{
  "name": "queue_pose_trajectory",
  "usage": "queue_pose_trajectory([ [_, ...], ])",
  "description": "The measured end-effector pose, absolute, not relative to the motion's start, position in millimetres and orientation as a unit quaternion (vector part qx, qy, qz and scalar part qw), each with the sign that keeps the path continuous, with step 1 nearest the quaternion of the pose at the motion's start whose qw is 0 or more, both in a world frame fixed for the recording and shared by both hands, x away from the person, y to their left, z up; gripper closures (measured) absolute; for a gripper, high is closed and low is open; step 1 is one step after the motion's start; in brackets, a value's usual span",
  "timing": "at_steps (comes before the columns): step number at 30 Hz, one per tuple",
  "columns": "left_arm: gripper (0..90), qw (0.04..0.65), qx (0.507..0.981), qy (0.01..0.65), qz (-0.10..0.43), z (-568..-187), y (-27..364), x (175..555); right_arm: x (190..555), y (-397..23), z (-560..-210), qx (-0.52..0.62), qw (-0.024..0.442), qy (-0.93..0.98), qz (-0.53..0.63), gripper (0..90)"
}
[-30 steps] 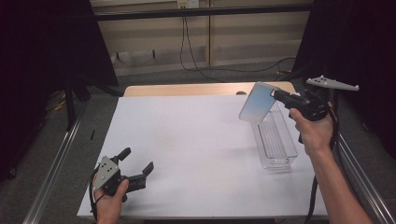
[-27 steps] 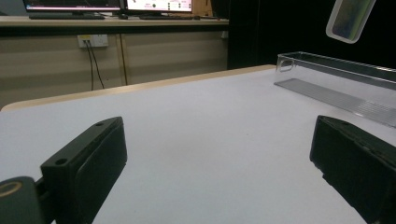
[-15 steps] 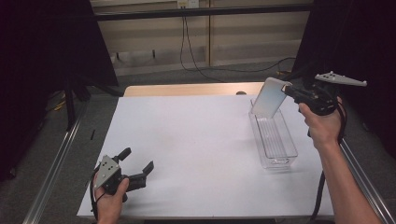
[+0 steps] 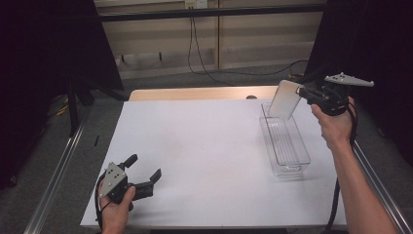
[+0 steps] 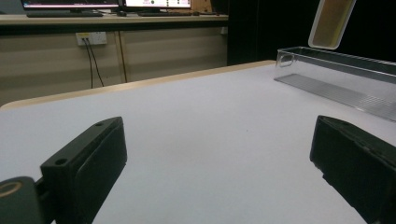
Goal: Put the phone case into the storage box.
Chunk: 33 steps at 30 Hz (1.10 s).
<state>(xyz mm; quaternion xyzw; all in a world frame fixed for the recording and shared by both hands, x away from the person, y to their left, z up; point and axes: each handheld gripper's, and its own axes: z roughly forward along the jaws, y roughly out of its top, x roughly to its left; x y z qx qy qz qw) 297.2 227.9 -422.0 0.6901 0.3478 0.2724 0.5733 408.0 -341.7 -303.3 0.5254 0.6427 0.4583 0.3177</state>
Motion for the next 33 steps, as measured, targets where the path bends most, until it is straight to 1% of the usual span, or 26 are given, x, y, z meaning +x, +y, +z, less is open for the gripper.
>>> queue_pose_trajectory([
  [7, 3.9, 0.572, 0.691, 0.349, 0.27, -423, 227, 297, 421, -344, -311, 0.53, 0.321, 0.646, 0.445, 84.1],
  [16, 3.9, 0.568, 0.696, 0.348, 0.269, -423, 226, 297, 434, -334, -320, 0.521, 0.35, 0.652, 0.425, 84.2],
  [33, 3.9, 0.565, 0.702, 0.344, 0.265, -423, 225, 296, 463, -327, -352, 0.542, 0.348, 0.662, 0.384, 84.1],
])
